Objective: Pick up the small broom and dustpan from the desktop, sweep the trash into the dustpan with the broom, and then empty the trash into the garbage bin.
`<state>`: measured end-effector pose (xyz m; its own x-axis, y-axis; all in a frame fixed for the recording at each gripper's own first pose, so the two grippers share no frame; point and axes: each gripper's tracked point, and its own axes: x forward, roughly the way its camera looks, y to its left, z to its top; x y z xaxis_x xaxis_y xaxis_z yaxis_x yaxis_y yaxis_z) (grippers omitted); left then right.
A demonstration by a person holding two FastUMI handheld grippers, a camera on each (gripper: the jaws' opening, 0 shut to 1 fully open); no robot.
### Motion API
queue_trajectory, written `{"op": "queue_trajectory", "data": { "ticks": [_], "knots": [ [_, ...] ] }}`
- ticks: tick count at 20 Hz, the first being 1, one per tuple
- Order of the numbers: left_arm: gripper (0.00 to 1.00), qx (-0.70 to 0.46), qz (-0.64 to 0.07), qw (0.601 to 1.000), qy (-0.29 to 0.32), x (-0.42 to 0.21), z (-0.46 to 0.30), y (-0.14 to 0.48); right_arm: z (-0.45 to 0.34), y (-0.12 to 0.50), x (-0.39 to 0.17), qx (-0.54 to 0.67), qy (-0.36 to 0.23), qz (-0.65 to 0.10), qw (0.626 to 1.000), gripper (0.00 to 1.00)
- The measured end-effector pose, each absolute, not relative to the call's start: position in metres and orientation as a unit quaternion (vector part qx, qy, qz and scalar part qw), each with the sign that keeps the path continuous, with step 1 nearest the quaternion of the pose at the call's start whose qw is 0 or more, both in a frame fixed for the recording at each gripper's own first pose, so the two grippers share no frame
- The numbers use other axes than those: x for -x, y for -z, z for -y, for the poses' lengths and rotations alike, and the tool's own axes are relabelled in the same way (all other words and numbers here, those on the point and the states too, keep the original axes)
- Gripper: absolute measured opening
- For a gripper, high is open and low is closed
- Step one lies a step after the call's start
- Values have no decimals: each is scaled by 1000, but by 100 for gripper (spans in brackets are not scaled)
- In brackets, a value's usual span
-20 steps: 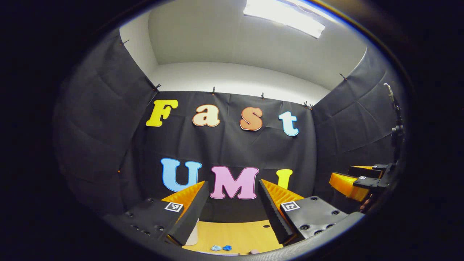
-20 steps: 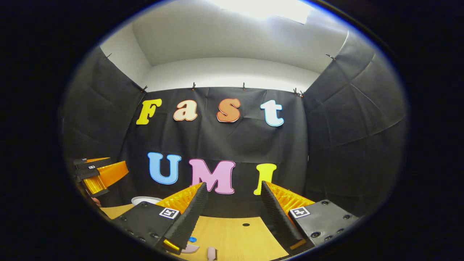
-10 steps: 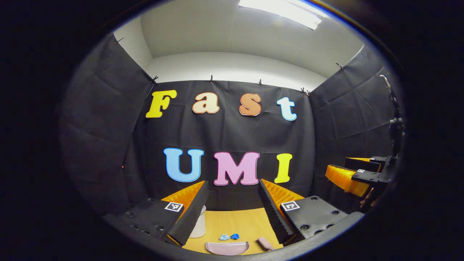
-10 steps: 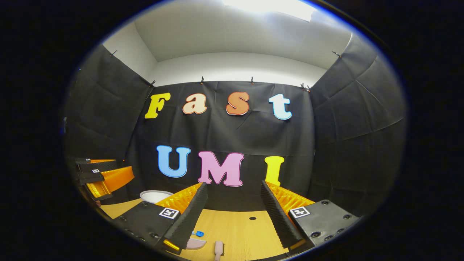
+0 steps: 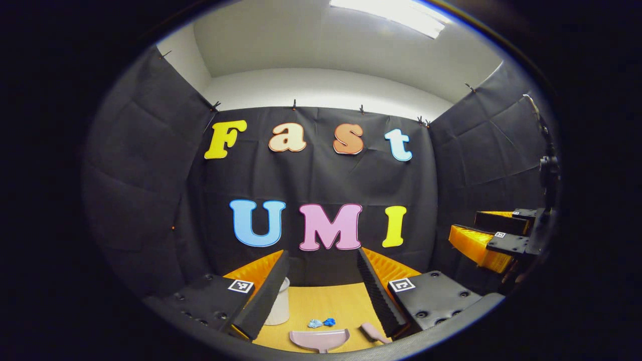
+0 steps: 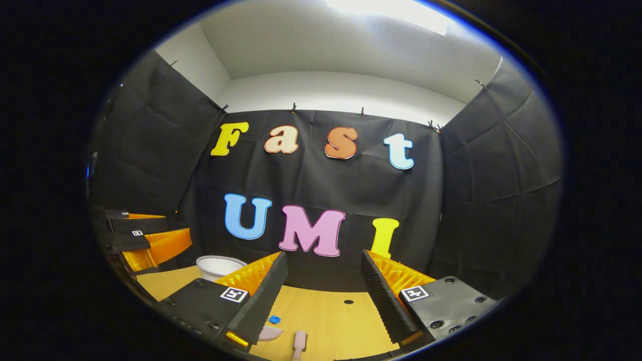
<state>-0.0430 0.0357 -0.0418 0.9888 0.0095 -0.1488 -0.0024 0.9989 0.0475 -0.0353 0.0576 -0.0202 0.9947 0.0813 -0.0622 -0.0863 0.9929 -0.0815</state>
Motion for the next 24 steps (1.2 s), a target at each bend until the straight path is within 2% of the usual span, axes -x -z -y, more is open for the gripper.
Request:
{"op": "queue_trajectory", "data": {
  "ticks": [5,9,12,15,20,24],
  "knots": [
    [80,-36,-50,998,9,38,-32,31,-56,23,37,41,-35,-31,998,94],
    [80,-39,-57,997,19,36,-32,39,-57,37,34,39,-32,-49,998,94],
    [80,-60,-65,996,0,36,-43,44,-60,47,31,44,-34,-64,996,94],
    [80,-77,-54,995,15,36,-35,40,-67,52,27,40,-38,-70,996,94],
    [80,-36,-71,997,16,34,-39,51,-77,57,19,42,-48,-72,995,95],
    [80,-46,-93,995,3,23,-40,68,-83,78,7,49,-74,-95,992,94]
  ]
}}
